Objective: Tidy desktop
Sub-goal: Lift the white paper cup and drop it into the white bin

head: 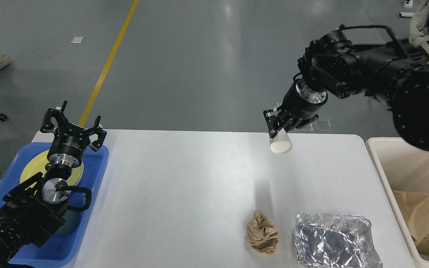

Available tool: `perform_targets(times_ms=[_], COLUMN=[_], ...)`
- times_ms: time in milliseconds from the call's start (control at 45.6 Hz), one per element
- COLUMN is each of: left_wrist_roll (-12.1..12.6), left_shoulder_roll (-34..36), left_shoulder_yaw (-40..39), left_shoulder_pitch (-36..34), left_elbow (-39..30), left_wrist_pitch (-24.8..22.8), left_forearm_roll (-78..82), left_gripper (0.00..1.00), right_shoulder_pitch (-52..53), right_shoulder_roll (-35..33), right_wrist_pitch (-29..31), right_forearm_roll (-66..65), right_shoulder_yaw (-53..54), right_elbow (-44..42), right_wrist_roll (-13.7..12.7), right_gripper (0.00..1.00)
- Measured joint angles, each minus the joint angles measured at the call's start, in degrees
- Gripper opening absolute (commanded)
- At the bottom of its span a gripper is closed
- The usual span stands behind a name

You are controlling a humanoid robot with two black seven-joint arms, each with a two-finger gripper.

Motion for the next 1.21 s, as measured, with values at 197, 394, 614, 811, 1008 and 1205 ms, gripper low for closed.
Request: perform_targets(times_ms=[197,394,614,811,1008,1205], left_wrist_roll=[0.0,0.0,0.0,0.0,0.0,0.0], left_shoulder_roll=[0.0,0.0,0.0,0.0,0.0,0.0], left_shoulder_yaw=[0.0,0.0,0.0,0.0,0.0,0.0], left_shoulder_pitch=[0.0,0.0,0.0,0.0,0.0,0.0], left_elbow=[0.0,0.0,0.0,0.0,0.0,0.0], left_wrist_pitch=[0.0,0.0,0.0,0.0,0.0,0.0], left_forearm_roll=[0.0,0.0,0.0,0.0,0.0,0.0], left_gripper=[0.97,0.97,0.97,0.97,0.97,0.97], right_shoulder_pitch=[5.4,5.6,-0.1,-5.6,-11.5,-19.4], right_shoulder_roll=[-7.3,-13.8,-22.9,-31.5,-38.8,-43.6], right_wrist_pitch=[0.0,0.0,0.0,-0.5,-11.4,-27.2], right_forearm_roll=[0.7,0.4,0.2,0.3,1.2,3.3], right_shoulder_yaw=[-2.6,-9.0,-10.6,-10.6,-9.4,-6.6], right_elbow=[-0.6,-3.6,-11.1,-12.3,-12.3,-12.3], right_wrist_roll=[-0.3,-0.6,-0.7,-0.7,-0.7,-0.7], right_gripper=[0.0,0.0,0.0,0.0,0.0,0.0])
